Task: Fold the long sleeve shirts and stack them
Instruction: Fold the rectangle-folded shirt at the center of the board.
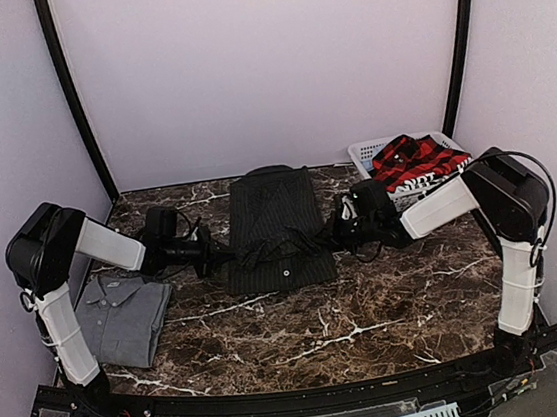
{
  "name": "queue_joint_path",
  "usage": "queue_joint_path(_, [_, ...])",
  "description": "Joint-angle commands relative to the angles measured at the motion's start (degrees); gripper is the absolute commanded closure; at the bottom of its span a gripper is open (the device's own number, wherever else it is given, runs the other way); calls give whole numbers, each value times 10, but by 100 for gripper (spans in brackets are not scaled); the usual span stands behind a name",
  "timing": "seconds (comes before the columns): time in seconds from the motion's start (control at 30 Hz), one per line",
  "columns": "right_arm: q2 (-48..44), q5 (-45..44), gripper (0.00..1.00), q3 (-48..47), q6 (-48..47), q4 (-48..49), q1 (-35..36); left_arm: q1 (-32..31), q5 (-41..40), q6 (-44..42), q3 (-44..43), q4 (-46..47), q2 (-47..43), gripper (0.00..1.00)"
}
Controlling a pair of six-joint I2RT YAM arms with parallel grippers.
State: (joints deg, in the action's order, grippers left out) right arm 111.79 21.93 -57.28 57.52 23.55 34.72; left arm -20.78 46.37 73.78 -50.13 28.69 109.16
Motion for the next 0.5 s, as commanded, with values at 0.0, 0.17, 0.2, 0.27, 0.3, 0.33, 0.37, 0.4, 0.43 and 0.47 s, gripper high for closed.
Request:
queue_joint_path(0.0, [-25,-27,100,-20,-9,17,-7,3,-8,-2,-24,15,-14,100])
queue_joint_path(0.17, [-21,-31,100,-27,-12,11,-19,9,-19,-5,-24,16,-5,100])
queue_joint_path(0.2, [-17,-29,100,-28,-12,11,-21,11,-20,-6,-24,17,-2,100])
queue_joint_path(0.27, [-11,-29,100,-30,-12,12,-25,14,-24,-9,-26,18,6,100])
queue_joint_path(0.3, [-7,-28,100,-33,-14,14,-26,16,-25,-11,-27,19,11,100])
queue_joint_path(0.33, [-2,-26,100,-37,-16,13,-26,17,-25,-11,-29,20,14,100])
queue_joint_path(0.37, [3,-26,100,-43,-18,10,-26,19,-26,-13,-30,20,20,100])
queue_joint_path(0.4, [7,-26,100,-49,-19,7,-27,20,-27,-15,-32,19,22,100])
queue_joint_path(0.43, [9,-27,100,-51,-20,5,-27,22,-30,-17,-33,18,24,100])
queue_joint_path(0.47, [10,-27,100,-52,-20,5,-28,23,-31,-19,-35,18,26,100])
